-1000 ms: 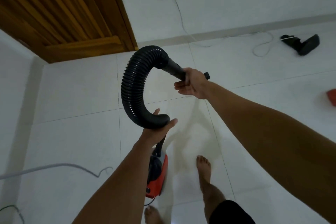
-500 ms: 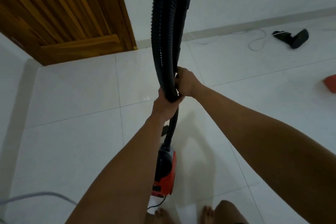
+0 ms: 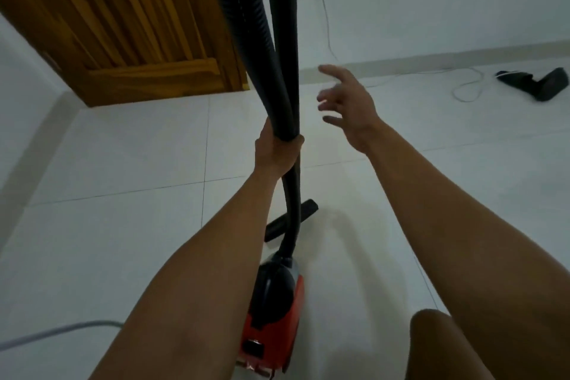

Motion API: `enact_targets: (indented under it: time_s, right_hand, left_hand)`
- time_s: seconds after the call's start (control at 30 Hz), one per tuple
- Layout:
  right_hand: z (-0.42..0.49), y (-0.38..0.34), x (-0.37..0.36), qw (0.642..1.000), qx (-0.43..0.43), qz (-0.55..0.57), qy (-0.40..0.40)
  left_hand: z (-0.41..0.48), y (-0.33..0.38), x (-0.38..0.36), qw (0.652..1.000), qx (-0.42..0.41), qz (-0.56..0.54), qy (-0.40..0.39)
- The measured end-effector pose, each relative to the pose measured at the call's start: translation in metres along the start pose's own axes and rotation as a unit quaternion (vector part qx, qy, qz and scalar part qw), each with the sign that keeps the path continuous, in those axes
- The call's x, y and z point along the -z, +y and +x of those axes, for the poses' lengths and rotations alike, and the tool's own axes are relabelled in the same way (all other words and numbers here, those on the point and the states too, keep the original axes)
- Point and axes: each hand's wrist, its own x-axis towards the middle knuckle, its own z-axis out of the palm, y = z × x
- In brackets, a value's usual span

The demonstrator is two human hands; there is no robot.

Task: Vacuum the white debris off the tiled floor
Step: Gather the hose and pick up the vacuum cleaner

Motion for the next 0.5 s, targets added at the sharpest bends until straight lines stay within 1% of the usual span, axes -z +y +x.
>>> enact_targets:
  time_s: [0.03,0.1,0.13,0.17,0.2,0.27,0.37,0.4,0.43,0.5]
  right_hand:
    - [-0.001,0.032,0.006,0.999,-0.027,-0.027,-0.015]
    - [-0.009,0.093,0.006,0.98,-0.074,-0.147,-0.109]
    - [-0.012,0.119,0.002,0.969,-0.077,-0.185,-0.146]
    - [-0.013,0.141,-0.003,0.966,-0.057,-0.195,-0.16]
    - [-0.011,0.158,-0.01,0.972,-0.024,-0.183,-0.148]
    - [-0.003,0.185,-0.023,0.982,0.043,-0.172,-0.071]
    - [0.009,0.211,-0.041,0.976,0.086,-0.189,0.064]
    - [0.013,0.216,-0.044,0.973,0.091,-0.19,0.095]
    - [0.015,0.22,-0.047,0.973,0.095,-0.18,0.11]
    - [0.017,0.225,-0.05,0.976,0.104,-0.154,0.112]
  left_hand:
    - [0.005,-0.003,-0.003,1.0,-0.015,-0.012,0.011]
    - [0.012,-0.007,-0.009,0.998,-0.05,-0.026,0.025]
    - [0.014,-0.008,-0.013,0.997,-0.067,-0.031,0.029]
    - [0.016,-0.01,-0.017,0.995,-0.085,-0.039,0.032]
    - [0.018,-0.012,-0.022,0.993,-0.102,-0.047,0.036]
    - [0.02,-0.019,-0.029,0.988,-0.128,-0.068,0.055]
    - [0.017,-0.024,-0.036,0.982,-0.141,-0.093,0.078]
    - [0.016,-0.026,-0.038,0.982,-0.141,-0.099,0.081]
    - [0.015,-0.028,-0.039,0.981,-0.14,-0.105,0.082]
    - [0.011,-0.037,-0.038,0.98,-0.147,-0.113,0.069]
